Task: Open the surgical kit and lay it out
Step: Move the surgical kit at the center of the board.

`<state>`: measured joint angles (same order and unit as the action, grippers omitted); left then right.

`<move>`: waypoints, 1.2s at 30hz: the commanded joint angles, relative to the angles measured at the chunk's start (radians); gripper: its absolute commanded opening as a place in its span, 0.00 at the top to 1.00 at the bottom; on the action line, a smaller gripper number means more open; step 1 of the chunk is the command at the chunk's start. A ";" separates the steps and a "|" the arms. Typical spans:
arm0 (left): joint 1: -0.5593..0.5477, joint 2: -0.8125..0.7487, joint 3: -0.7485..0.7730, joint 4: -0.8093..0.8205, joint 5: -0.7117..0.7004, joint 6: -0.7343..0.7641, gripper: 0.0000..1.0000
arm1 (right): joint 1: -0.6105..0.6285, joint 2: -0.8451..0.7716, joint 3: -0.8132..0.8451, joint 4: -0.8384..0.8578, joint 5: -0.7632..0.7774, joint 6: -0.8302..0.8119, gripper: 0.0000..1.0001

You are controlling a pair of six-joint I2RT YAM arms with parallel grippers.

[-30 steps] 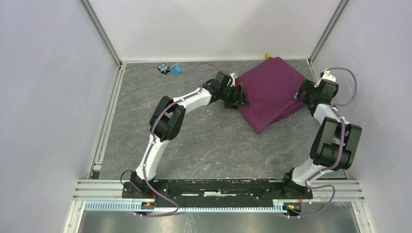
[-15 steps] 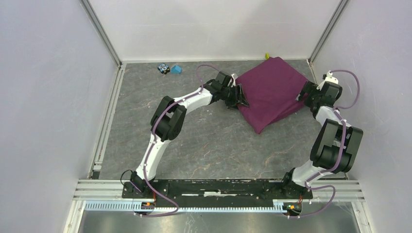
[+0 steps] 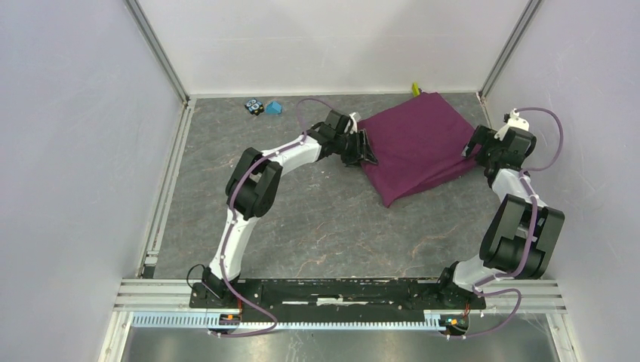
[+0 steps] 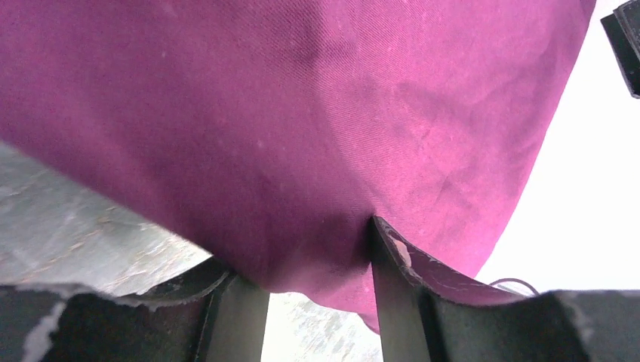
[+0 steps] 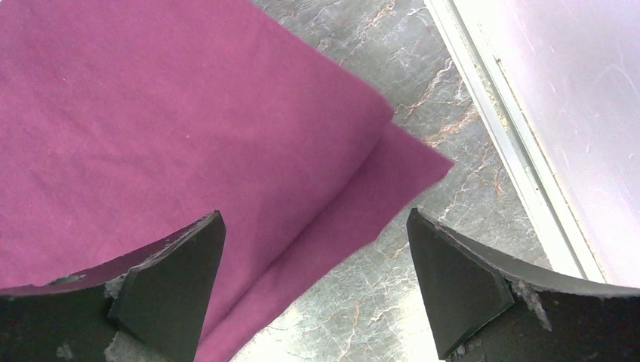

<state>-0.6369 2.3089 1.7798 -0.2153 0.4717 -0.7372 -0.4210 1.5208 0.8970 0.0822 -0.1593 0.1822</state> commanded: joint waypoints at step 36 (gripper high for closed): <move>0.256 -0.145 -0.227 -0.146 -0.116 0.301 0.80 | 0.190 0.247 0.107 -0.015 -0.497 -0.065 0.01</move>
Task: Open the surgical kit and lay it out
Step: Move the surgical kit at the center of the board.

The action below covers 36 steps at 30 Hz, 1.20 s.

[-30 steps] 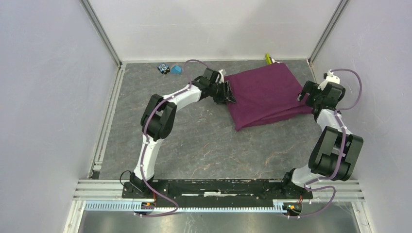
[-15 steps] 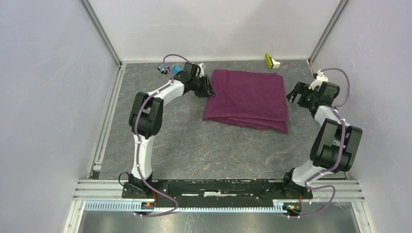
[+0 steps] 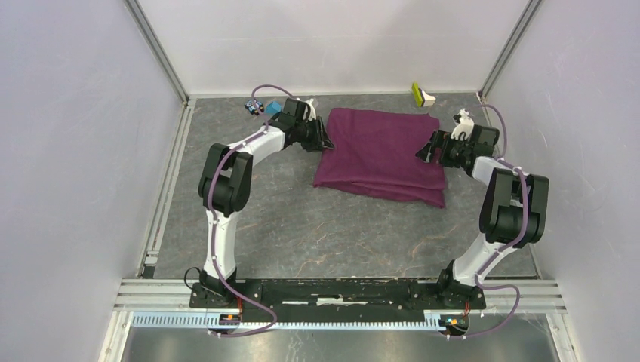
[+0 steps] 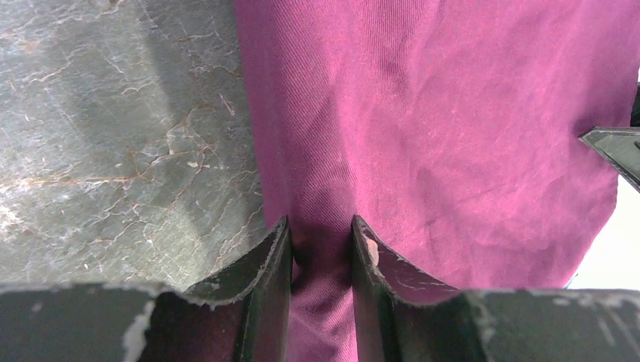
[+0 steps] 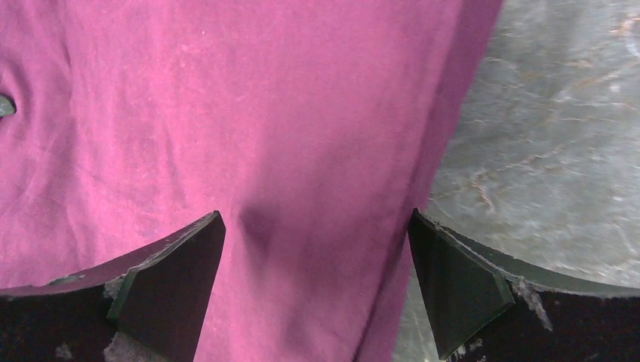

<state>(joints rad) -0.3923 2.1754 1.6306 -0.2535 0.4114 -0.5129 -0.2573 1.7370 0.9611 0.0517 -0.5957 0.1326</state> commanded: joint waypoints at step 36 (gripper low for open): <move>0.229 0.044 0.007 -0.112 0.005 0.075 0.75 | 0.407 0.396 0.628 -0.049 -0.029 0.012 0.08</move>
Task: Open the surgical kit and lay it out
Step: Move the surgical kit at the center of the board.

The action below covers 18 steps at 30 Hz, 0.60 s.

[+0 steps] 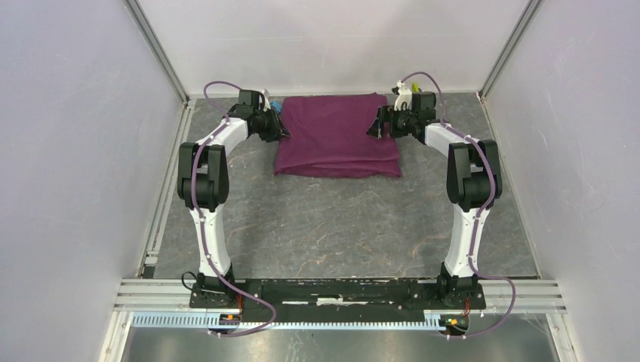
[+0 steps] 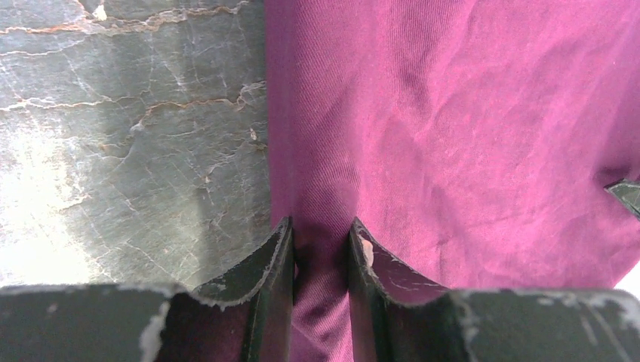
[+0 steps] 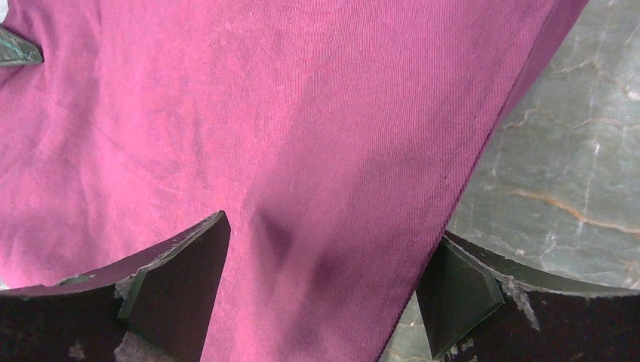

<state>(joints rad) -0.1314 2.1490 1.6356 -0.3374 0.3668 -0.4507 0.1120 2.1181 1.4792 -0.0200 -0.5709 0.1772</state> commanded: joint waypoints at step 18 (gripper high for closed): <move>-0.074 0.096 0.007 -0.020 0.081 -0.002 0.73 | 0.008 0.011 0.082 -0.011 -0.021 -0.076 0.09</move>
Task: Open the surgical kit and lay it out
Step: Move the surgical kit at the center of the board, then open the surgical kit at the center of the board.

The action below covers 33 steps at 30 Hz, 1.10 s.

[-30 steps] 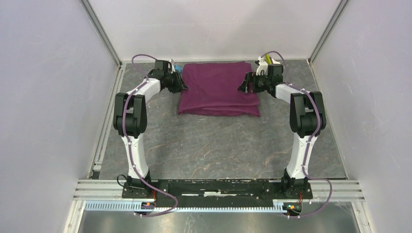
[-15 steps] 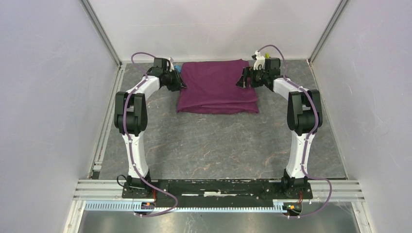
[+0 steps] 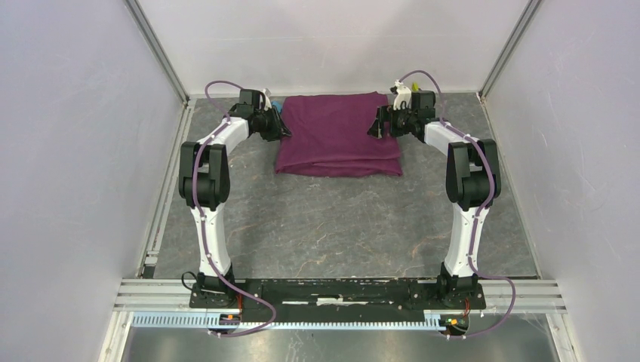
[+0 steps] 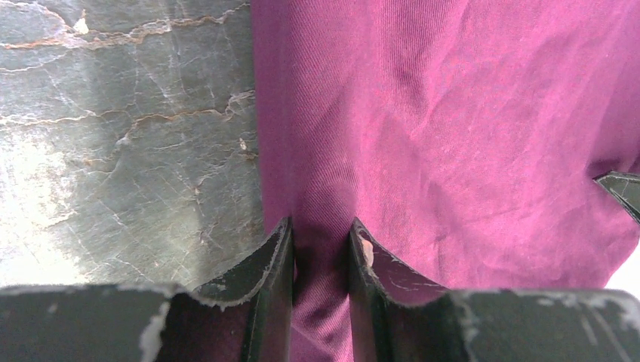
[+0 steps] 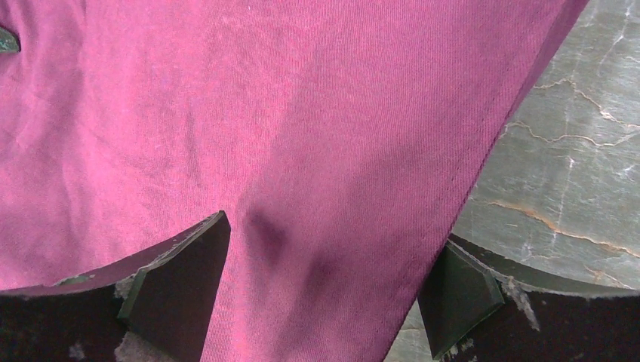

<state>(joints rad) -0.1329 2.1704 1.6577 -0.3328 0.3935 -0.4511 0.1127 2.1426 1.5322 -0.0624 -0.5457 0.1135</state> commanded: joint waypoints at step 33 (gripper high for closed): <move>-0.093 -0.057 -0.122 0.000 0.005 -0.015 0.73 | -0.107 -0.086 0.103 -0.098 -0.105 -0.100 0.05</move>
<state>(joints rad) -0.1860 2.1395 1.5993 -0.2539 0.3397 -0.4526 0.0002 2.1353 1.5894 -0.1532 -0.6003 0.0460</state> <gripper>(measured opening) 0.347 0.944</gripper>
